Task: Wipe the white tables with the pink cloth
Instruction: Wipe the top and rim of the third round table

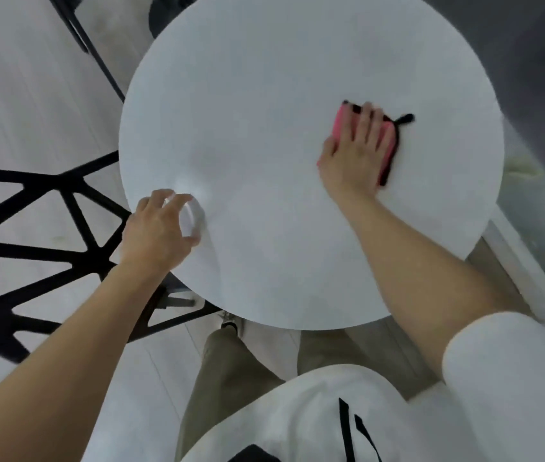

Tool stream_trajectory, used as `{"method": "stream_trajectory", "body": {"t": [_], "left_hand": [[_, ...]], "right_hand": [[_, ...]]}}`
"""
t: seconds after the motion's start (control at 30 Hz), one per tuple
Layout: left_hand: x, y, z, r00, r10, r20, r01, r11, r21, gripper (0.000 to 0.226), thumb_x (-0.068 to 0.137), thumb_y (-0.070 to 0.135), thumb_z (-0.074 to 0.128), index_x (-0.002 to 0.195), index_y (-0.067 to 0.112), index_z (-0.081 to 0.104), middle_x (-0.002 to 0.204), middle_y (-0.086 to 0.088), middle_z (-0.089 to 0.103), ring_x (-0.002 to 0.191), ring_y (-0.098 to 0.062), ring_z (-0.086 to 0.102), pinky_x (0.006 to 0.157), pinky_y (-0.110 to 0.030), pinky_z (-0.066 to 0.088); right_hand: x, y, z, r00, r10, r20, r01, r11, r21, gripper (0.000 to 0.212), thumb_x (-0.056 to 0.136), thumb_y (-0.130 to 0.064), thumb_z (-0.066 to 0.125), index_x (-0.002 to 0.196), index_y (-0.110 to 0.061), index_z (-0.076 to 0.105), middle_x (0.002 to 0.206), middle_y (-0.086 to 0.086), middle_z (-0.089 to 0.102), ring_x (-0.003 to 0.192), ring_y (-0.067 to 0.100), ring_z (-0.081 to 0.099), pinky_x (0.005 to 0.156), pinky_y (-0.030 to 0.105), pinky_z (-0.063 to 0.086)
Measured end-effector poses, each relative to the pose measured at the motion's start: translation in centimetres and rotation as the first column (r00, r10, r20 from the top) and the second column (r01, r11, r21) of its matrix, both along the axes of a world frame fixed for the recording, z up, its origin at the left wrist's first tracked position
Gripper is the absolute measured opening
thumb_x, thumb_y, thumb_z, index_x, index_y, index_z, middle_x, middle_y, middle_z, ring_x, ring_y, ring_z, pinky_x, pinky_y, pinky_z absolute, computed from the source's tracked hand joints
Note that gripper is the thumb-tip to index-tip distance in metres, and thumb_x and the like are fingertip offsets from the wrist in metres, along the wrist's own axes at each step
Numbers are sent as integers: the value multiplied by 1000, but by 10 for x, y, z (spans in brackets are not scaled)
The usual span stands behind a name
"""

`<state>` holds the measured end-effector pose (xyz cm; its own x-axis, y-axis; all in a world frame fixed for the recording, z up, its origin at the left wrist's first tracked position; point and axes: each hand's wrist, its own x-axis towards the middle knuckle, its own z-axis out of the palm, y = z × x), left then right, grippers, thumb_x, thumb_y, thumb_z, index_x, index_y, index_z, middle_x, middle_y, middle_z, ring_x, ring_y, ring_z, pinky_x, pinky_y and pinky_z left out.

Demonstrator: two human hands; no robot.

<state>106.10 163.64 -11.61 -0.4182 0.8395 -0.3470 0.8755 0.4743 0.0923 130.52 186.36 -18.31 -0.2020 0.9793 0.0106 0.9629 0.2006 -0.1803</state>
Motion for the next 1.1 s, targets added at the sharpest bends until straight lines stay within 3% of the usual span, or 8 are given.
{"method": "stream_trajectory", "body": {"t": [0.13,0.23,0.33,0.47,0.6,0.73,0.9,1.1], "left_hand": [[-3,-2,5,999,-35,-4,34,998,-47,87,82,40,93,157,24,52,163,-9,47,145,-38,49,109,-59,53],[-4,5,14,997,-81,-7,80,994,-78,86,80,42,94,154,23,54,164,-9,47,145,-38,50,110,-59,52],[5,32,26,992,-125,6,125,992,33,82,81,37,93,151,26,53,163,-5,43,144,-35,50,103,-61,55],[32,78,22,951,-296,88,287,953,99,85,76,35,98,149,23,57,163,-7,45,142,-37,50,105,-60,53],[63,110,17,884,-448,135,446,894,44,103,69,43,101,156,22,50,167,-8,39,147,-38,46,115,-59,47],[78,140,19,825,-553,118,557,831,-2,127,63,44,104,167,29,32,173,-8,27,154,-39,35,119,-60,41],[108,185,16,767,-637,75,641,766,-55,150,53,52,106,171,41,14,176,-5,18,160,-39,24,111,-67,46],[143,186,-5,782,-621,42,622,777,-98,140,41,47,110,158,44,33,162,-6,30,150,-44,27,98,-65,56]], "right_hand": [[-109,-127,6,779,625,-43,-626,780,1,63,110,-36,34,171,-22,32,178,14,24,167,35,14,133,58,8],[-87,-138,10,637,763,-106,-766,642,19,59,111,-34,37,169,-25,37,177,10,29,167,31,17,134,55,11],[21,-86,1,739,668,-87,-665,744,62,59,111,-34,43,169,-26,38,177,6,32,166,27,22,134,53,17],[185,-25,2,979,181,97,-184,983,21,64,115,-41,36,173,-35,9,181,5,19,168,25,14,136,51,10],[131,-39,0,978,-204,52,203,979,16,66,112,-43,27,174,-24,17,181,13,15,168,31,11,135,56,8],[30,-127,5,988,132,-83,-129,991,34,61,112,-34,40,171,-19,33,178,14,24,168,34,14,133,59,14],[93,-154,6,877,470,-95,-473,881,-4,59,113,-35,43,171,-25,33,179,5,23,169,27,11,135,55,14],[199,27,-5,993,58,104,-72,988,134,59,113,-38,33,171,-25,32,177,9,30,165,32,26,135,54,15]]}}
